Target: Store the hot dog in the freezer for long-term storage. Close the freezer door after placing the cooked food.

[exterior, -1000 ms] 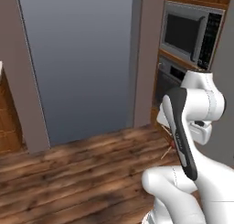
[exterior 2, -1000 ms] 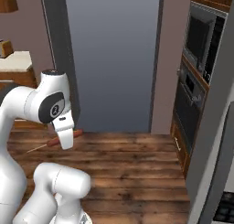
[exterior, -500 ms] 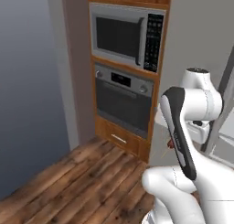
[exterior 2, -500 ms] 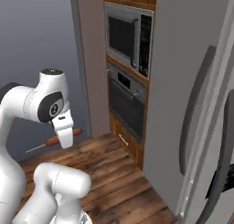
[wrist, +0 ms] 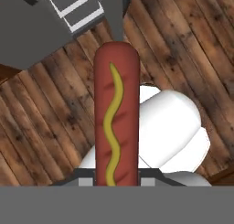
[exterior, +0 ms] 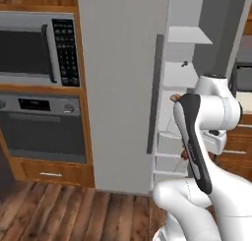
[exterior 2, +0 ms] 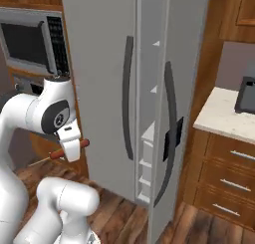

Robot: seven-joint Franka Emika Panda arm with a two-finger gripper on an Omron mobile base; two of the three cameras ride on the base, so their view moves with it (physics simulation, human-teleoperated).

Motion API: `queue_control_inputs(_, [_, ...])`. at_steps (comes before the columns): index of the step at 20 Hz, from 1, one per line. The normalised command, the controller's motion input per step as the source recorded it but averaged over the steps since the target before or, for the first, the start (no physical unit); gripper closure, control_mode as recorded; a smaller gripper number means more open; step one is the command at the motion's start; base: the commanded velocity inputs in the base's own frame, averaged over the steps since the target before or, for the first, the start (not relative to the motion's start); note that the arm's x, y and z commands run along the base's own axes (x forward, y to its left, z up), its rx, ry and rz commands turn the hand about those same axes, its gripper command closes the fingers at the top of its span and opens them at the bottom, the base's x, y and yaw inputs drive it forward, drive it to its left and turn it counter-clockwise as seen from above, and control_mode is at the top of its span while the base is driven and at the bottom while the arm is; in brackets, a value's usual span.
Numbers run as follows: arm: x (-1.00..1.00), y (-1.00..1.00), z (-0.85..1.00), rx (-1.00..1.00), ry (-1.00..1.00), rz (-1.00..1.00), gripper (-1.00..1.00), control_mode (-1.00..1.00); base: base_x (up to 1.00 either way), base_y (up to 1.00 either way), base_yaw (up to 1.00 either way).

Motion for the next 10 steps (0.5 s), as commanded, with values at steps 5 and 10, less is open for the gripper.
queue_control_inputs(5, [0.00,0.00,0.00,0.00,0.00,0.00,1.00,1.00,0.44,0.56,-0.76])
queue_control_inputs(10, [0.00,0.00,0.00,0.00,0.00,0.00,1.00,1.00,0.31,1.00,-0.30])
